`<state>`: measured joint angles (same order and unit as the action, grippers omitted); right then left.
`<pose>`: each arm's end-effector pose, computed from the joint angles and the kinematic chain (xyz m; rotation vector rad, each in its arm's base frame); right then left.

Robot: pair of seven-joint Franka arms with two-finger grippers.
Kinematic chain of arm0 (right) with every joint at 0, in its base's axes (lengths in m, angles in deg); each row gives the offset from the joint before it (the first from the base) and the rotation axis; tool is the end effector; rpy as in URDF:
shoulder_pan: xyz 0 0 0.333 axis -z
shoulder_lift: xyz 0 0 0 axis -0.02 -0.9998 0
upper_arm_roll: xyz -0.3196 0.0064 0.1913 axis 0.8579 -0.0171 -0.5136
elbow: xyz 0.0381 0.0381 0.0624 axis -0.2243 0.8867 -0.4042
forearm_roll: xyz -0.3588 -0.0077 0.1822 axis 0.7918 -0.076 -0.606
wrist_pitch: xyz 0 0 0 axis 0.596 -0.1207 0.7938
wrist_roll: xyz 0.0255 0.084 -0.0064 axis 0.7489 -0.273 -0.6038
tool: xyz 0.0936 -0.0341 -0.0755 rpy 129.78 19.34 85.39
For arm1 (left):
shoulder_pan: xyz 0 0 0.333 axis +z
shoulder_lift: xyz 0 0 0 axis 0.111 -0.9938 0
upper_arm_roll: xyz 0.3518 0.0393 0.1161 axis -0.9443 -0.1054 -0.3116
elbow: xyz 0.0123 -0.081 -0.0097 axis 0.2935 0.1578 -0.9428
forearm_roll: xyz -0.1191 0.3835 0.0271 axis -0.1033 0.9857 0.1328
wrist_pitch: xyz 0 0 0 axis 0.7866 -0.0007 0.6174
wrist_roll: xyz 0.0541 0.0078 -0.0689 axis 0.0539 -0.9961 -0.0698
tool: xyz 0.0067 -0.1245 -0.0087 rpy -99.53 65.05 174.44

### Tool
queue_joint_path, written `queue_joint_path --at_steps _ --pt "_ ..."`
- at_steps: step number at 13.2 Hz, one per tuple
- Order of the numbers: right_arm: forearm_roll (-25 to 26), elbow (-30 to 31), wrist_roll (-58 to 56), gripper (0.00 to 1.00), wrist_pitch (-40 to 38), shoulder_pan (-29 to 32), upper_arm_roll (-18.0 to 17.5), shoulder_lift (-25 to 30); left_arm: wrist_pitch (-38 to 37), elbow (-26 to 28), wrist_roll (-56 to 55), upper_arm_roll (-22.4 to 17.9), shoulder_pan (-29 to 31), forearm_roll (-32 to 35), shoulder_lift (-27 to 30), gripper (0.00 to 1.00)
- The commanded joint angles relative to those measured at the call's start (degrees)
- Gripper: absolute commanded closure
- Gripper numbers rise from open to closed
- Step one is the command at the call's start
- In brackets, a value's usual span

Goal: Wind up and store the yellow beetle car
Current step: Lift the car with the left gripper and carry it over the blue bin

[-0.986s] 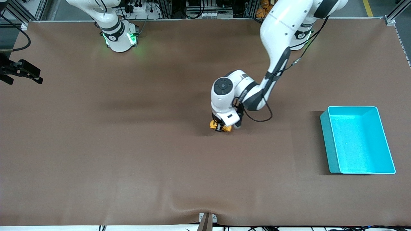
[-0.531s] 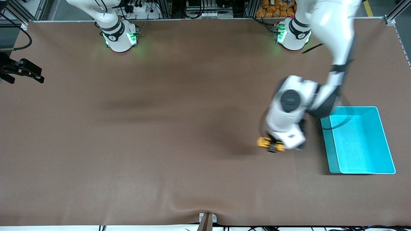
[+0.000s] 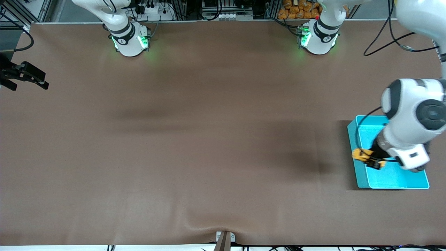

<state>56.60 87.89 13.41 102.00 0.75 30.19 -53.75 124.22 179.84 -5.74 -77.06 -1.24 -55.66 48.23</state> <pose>0.5289 -0.0394 0.6707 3.1303 0.0537 0.0135 0.7106 0.0169 0.4243 -2.5936 -1.5605 -0.2268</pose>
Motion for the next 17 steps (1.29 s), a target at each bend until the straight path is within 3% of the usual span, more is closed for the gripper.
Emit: queue_joint_path --at_steps 1,11,17 --pt "-0.9 -1.4 0.7 0.0 -1.8 0.0 -0.1 -0.5 -0.4 0.9 10.8 1.1 5.1 -0.2 0.4 1.0" --pt "-0.9 -2.2 0.7 0.0 -3.7 0.0 -0.1 -0.7 -0.2 2.8 51.2 1.1 13.4 -8.3 -2.2 1.0" --pt "-0.7 -2.2 0.6 0.0 -4.3 -0.4 -0.1 -0.7 1.4 2.7 75.0 1.0 15.6 -10.2 -7.3 1.0"
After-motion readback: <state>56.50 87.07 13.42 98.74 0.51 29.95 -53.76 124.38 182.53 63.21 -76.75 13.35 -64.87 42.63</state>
